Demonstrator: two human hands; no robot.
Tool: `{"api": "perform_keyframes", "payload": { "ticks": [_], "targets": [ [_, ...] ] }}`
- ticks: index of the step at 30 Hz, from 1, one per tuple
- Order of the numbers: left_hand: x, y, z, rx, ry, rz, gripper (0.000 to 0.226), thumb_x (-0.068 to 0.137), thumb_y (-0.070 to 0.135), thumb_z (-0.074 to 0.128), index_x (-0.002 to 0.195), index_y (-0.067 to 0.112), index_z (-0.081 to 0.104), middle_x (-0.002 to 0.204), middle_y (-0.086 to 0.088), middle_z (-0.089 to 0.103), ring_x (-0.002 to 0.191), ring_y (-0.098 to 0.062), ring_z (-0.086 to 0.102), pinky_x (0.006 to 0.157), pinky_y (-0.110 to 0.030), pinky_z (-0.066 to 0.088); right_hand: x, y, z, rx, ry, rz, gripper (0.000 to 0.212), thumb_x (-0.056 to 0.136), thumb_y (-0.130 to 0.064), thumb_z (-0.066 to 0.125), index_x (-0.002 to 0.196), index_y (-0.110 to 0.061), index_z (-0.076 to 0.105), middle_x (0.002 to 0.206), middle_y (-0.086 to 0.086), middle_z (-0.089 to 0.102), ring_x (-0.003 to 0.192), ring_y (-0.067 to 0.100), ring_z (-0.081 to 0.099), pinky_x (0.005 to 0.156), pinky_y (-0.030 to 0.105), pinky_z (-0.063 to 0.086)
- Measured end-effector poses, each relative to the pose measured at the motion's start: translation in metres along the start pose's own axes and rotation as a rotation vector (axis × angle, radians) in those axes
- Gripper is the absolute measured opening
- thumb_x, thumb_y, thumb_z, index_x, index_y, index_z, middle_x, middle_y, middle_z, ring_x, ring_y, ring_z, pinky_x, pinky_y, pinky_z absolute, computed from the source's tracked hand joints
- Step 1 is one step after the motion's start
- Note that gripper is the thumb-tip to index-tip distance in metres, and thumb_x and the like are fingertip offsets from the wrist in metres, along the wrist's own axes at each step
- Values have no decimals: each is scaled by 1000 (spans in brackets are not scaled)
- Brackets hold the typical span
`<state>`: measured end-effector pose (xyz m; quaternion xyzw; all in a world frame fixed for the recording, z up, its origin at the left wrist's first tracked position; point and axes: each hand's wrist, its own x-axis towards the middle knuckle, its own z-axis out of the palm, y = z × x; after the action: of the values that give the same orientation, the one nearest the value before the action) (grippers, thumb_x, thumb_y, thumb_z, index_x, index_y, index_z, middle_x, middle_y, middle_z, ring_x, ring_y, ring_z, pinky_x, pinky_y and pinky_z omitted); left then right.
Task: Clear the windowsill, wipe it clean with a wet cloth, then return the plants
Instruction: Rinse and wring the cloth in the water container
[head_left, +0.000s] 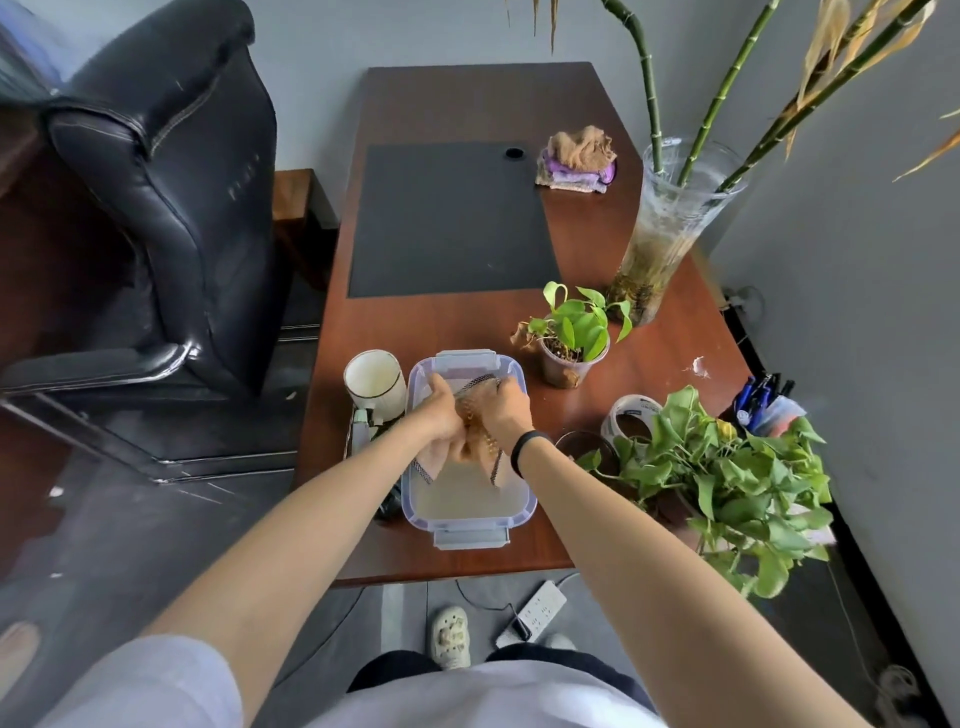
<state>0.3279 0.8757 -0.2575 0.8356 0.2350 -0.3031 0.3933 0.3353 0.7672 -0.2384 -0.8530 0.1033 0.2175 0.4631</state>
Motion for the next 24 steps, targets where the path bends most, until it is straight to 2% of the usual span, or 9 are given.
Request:
{"api": "perform_keyframes", "payload": {
  "ticks": [3,5,6,7,14,17,20,22,24],
  "targets": [
    [16,-13,12,-131,132,41,67,90,35,42,148,19,12,127,-22,54,108,-36,58,86,-46,51,2,9,4,-263,-99,-62,28,92,-14,47,113,0,60,111,13,64,107,29,59,81,29,45],
    [8,-8,11,-40,242,71,37,100,30,25,124,9,44,90,-17,64,79,-27,61,65,-34,46,-1,13,5,-366,-84,-95,23,89,-6,49,107,1,62,107,15,65,103,30,60,71,26,41],
    [4,-7,12,45,243,90,42,101,34,17,105,9,51,73,-10,60,66,-22,56,57,-30,38,0,15,6,-369,-55,-101,23,90,-4,47,106,1,62,107,16,65,101,29,60,71,26,41],
    [-1,-5,12,115,220,88,41,101,32,16,96,8,49,70,-7,57,63,-19,52,55,-30,34,-2,16,7,-353,-20,-99,23,91,-3,45,105,0,62,106,15,65,97,28,60,72,27,42],
    [6,-11,14,241,134,77,32,100,26,26,117,8,46,109,-14,58,89,-23,56,74,-32,46,2,13,9,-46,169,-132,22,84,4,40,85,-1,62,73,0,55,66,14,48,55,16,32],
    [16,-16,17,257,86,45,15,97,23,39,96,12,49,94,-9,58,78,-21,52,73,-32,47,9,9,5,-110,152,-138,21,87,-2,41,95,1,60,89,12,61,85,31,58,68,30,44],
    [14,-14,22,165,249,78,33,98,26,28,76,15,50,83,-10,56,75,-26,49,80,-37,48,15,5,6,-234,-4,-134,30,96,-11,36,122,-1,47,111,15,59,103,30,57,83,31,43],
    [14,-8,21,82,361,78,37,99,27,26,85,11,56,88,-14,59,81,-30,53,81,-38,46,14,6,10,-173,-109,-28,32,99,-18,34,126,-3,39,121,17,56,109,32,56,89,34,44],
    [14,-4,18,190,299,97,24,98,15,38,108,2,56,110,-20,59,97,-36,56,81,-38,44,9,15,15,-168,-179,73,33,98,-18,40,126,0,37,126,21,53,116,36,52,91,36,41]
  ]
}}
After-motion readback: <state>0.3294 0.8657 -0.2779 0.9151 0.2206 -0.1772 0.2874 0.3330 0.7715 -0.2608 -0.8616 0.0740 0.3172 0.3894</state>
